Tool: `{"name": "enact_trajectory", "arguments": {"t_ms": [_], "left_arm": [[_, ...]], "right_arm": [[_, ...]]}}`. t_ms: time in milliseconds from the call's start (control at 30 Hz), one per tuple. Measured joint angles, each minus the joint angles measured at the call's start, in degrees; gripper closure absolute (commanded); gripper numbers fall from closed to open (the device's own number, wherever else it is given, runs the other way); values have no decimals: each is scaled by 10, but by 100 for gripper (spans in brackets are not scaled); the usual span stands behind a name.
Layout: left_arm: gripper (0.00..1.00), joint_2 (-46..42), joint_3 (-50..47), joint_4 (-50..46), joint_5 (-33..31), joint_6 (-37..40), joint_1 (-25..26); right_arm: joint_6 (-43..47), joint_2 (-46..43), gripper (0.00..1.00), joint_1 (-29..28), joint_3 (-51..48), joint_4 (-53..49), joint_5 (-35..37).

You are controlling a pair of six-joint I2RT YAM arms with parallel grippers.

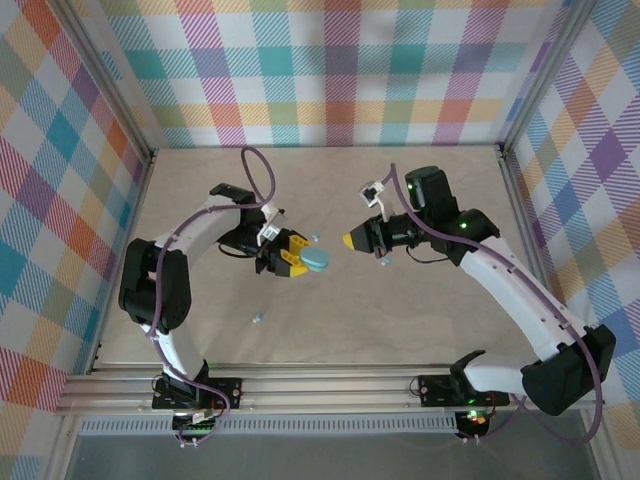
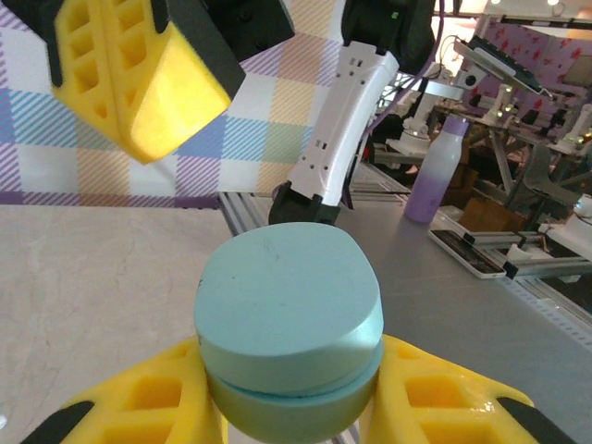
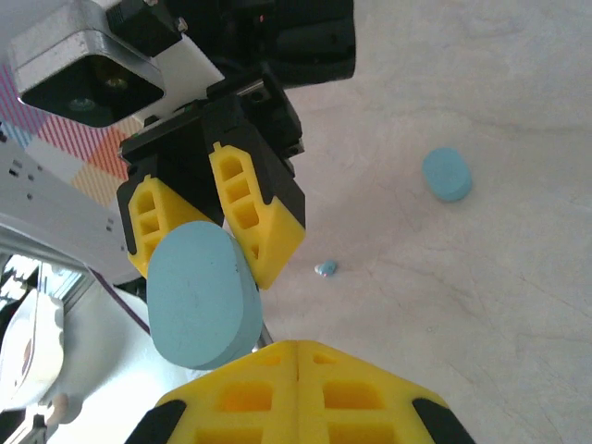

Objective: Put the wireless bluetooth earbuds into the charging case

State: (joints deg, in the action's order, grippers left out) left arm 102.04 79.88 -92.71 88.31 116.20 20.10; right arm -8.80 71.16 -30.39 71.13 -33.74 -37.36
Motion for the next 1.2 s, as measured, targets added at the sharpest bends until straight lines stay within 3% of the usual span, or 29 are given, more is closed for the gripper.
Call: {"name": "enact_trajectory", "arguments": {"t_ms": [133, 233, 367, 700, 1067, 1200], "left_arm": [[94, 0, 0, 0, 4, 2, -11], [95, 4, 5, 0, 6, 2, -12], [95, 10, 15, 0, 7, -9, -16], [95, 18, 58, 0, 6, -82, -42], [95, 53, 184, 0, 4, -257, -70], [94, 65, 249, 0, -26, -342, -83]], "right_arm": [[-29, -22, 90, -50, -30, 27, 29], [-41, -24, 64, -110, -42, 43, 44], [-58, -24, 46, -137, -64, 65, 75], [-94, -35, 44, -137, -78, 89, 249], [-96, -6, 43, -137, -21, 83, 279], [-87, 17, 42, -137, 20, 77, 291]]}}
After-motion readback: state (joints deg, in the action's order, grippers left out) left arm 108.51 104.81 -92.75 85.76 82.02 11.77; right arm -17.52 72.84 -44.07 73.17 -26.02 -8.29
